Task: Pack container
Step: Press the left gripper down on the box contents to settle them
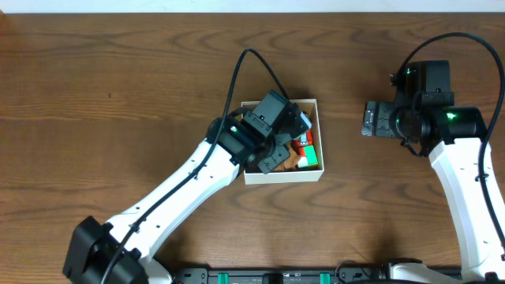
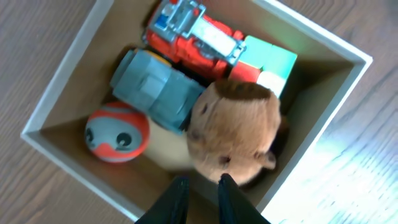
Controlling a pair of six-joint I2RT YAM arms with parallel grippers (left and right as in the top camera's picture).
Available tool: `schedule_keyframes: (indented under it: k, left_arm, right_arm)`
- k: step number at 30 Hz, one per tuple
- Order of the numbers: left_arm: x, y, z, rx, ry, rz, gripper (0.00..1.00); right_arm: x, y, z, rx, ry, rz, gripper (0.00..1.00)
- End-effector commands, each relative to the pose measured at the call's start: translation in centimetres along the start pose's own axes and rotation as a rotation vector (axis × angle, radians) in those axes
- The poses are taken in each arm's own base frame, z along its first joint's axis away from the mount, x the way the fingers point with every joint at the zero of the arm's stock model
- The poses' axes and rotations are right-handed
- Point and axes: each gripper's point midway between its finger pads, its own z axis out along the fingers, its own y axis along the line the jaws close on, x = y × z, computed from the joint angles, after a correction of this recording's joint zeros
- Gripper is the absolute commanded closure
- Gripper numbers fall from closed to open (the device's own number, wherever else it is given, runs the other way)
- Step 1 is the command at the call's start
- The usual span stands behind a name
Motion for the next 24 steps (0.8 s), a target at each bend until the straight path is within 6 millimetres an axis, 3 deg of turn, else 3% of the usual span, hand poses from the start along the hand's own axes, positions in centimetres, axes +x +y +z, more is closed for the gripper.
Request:
schedule_keyframes:
  k: [1,12,16,24]
  left_arm:
    - [-0.2,-0.9,0.9,0.053,0.001,-0.014,0.81]
    - [1.0,-2.8,5.0,0.169,0.086,-0.031,0.89]
    - [1.4,-4.0,7.3,0.239,0.118,-0.056,0.91]
    - [5.1,-6.4,12.7,0.328,0.286,-0.091,0.93]
  right_arm:
    - [-0.5,-0.1,-0.3,0.0,-0.014,0.001,0.07]
    - [-0.5,-0.1,-0.3,0.0,-0.014,0.001,0.07]
    - [-0.5,-0.1,-0.3,-0.001,-0.014,0.001,0.07]
    - [-0.4,-0.1,-0.3,0.0,-0.011,0.001,0.07]
